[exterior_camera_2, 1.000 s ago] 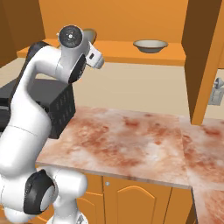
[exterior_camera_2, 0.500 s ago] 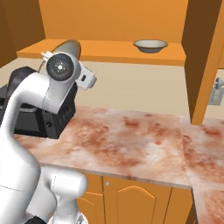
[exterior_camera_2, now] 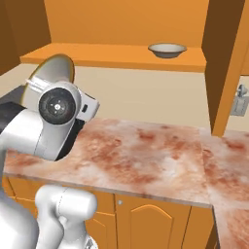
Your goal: Take the smaller bowl and place it next to the appetizer plate on the dining counter , and place the larger bowl next to the plate with cooked food.
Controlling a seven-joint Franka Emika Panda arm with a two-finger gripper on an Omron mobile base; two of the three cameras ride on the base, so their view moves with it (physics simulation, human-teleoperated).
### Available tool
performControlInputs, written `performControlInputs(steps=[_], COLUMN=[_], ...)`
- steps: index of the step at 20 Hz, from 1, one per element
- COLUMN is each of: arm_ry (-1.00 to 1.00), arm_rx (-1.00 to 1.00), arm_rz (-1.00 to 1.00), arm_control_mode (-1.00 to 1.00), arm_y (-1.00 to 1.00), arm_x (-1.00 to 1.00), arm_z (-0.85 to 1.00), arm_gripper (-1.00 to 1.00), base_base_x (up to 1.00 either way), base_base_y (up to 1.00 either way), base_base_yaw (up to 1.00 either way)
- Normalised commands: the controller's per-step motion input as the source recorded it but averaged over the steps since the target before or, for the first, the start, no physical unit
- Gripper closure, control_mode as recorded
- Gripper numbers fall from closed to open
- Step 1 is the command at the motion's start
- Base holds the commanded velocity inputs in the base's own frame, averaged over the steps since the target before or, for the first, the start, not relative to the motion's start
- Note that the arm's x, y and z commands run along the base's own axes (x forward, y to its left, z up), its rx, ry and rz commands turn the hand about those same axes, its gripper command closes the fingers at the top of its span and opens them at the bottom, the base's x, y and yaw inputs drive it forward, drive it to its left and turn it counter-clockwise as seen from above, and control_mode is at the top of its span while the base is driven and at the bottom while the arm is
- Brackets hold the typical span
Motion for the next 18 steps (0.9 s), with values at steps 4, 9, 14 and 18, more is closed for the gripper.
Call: performControlInputs(steps=[4, 9, 14, 18], arm_ry=[0.0, 0.0, 0.0, 0.0], arm_rx=[0.0, 0.0, 0.0, 0.0], arm_rz=[0.0, 0.0, 0.0, 0.0], arm_control_mode=[1.0, 1.0, 1.0, 1.0], arm_y=[0.0, 0.0, 0.0, 0.0], arm_x=[0.0, 0.0, 0.0, 0.0], arm_z=[0.0, 0.0, 0.0, 0.0], arm_gripper=[1.0, 1.0, 1.0, 1.0], base_base_x=[-0.59, -0.68, -0.55, -0.24], base_base_y=[0.08, 0.08, 0.22, 0.49], base_base_yaw=[0.18, 0.44, 0.73, 0.9])
